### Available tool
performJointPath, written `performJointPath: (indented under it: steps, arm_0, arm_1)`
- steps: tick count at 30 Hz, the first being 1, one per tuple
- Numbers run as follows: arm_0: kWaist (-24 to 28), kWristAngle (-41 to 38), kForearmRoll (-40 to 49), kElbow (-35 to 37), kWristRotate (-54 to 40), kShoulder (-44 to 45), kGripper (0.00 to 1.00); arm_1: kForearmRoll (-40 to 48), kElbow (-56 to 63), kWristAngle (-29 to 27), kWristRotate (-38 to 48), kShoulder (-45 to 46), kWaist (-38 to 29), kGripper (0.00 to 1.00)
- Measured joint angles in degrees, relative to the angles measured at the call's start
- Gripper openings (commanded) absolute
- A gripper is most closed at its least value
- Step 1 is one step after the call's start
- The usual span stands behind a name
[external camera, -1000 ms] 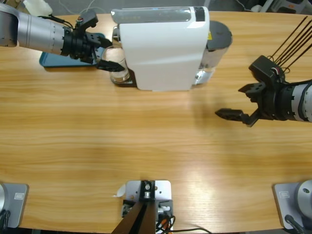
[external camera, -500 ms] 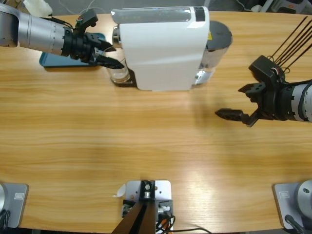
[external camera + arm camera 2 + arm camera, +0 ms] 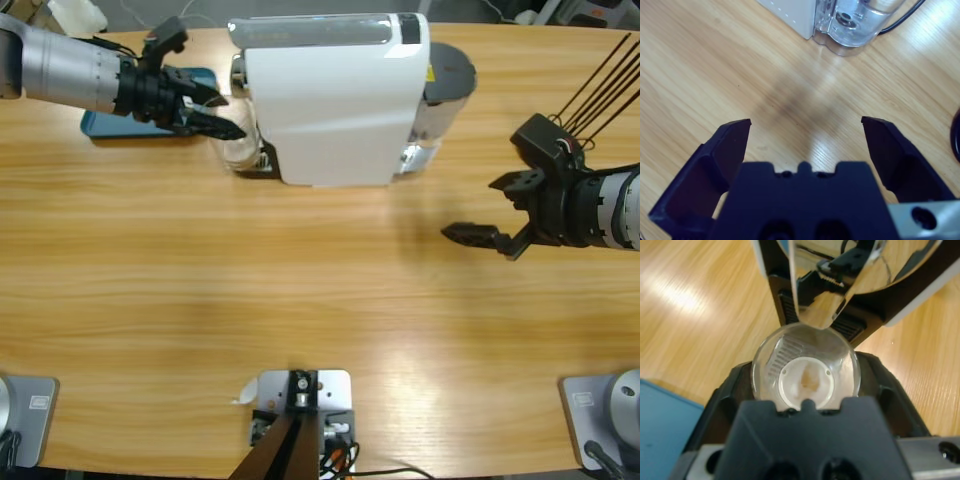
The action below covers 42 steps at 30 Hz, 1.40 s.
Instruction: Pour coffee
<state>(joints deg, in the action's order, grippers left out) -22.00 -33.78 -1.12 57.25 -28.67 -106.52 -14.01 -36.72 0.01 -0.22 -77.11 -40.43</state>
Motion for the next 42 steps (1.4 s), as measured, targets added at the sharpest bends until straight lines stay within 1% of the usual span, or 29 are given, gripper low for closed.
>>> performJointPath:
  steps: [3,8,11,16,18,20,25,28,34,38,42]
  arm_0:
    - [1.7,0.3,0.0,-0.2,0.5,3.0,0.000]
    - [6.4,2.0,0.0,-0.5,1.9,7.6,0.000]
    - [9.5,3.2,0.0,-1.3,2.3,8.2,0.000]
    - [13.1,3.9,0.0,-2.7,2.3,8.2,0.000]
    - [15.5,4.9,0.0,-3.0,2.3,8.2,0.000]
    - [16.7,6.6,-0.3,-3.0,2.4,8.2,0.000]
    - [19.0,12.2,-5.5,-4.4,4.0,7.5,0.000]
    - [20.8,13.8,-10.2,-5.7,7.3,5.8,0.000]
    - [21.5,15.8,-18.8,-7.3,15.3,2.1,0.000]
    - [21.4,16.5,-21.8,-7.7,19.0,-0.9,0.000]
    - [20.5,16.7,-24.3,-7.7,20.6,-3.5,0.000]
  arm_1:
    - [0.0,0.0,0.0,0.0,0.0,0.0,1.000]
    - [0.0,0.0,0.0,0.0,0.0,0.0,1.000]
    - [0.0,0.0,0.0,0.0,0.0,0.0,1.000]
    - [0.0,0.0,0.0,0.0,0.0,0.0,1.000]
    - [0.0,0.0,0.0,0.0,-0.2,0.0,1.000]
    - [0.0,0.0,0.0,0.0,-0.5,0.0,1.000]
    - [0.0,-0.2,0.0,0.0,-1.3,0.0,1.000]
    - [0.0,-0.2,0.0,0.0,-2.2,0.0,1.000]
    - [0.0,-0.3,0.1,0.0,-3.4,0.0,1.000]
    - [0.0,-0.4,0.1,0.0,-4.5,0.0,1.000]
    - [0.0,-0.4,0.1,0.0,-4.6,0.0,1.000]
